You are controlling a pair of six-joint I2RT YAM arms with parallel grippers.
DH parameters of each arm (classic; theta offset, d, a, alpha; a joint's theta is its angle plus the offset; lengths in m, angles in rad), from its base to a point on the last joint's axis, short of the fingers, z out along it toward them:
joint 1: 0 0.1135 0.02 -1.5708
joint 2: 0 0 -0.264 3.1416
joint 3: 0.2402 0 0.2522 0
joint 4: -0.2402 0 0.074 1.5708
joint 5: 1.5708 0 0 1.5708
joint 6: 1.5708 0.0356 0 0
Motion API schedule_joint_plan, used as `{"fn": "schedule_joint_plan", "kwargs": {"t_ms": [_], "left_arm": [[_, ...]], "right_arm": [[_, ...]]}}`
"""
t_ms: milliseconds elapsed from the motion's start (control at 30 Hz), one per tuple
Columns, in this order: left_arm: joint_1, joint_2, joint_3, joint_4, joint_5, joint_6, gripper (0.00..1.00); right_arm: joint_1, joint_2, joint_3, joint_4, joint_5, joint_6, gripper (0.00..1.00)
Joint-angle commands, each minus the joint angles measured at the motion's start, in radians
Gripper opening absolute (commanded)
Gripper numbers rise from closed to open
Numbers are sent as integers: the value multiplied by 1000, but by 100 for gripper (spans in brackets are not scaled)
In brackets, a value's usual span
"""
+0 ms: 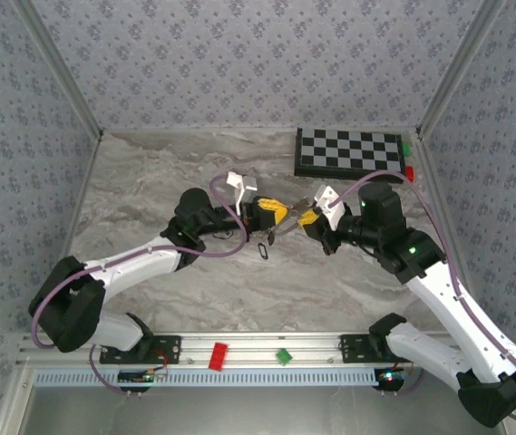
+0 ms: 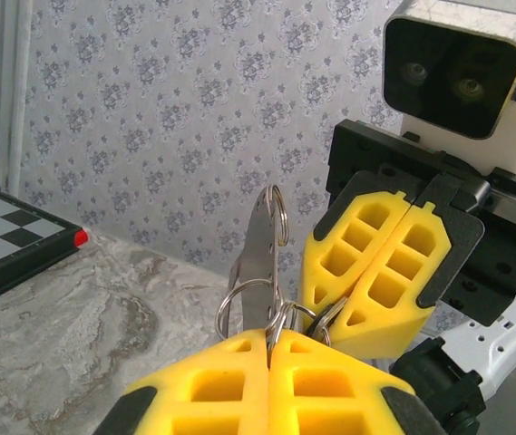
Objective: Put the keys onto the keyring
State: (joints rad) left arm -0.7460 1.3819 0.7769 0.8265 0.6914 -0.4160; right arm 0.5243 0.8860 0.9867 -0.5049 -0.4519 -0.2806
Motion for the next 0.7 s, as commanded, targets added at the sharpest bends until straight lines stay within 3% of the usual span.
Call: {"fn": "schedule_joint_plan", "kwargs": {"t_ms": [0,100,667], "left_arm": [[18,-21,2,37,-23,-8,27],[18,-20,-2,36,-24,-6,35],[14,-15,-12,26,-20,0,37]], "right_arm": [[5,-20,12,-12,18,9,0],[1,-20,29,-8,22,6,0],[-14,4,74,-18,6,1,0]]}}
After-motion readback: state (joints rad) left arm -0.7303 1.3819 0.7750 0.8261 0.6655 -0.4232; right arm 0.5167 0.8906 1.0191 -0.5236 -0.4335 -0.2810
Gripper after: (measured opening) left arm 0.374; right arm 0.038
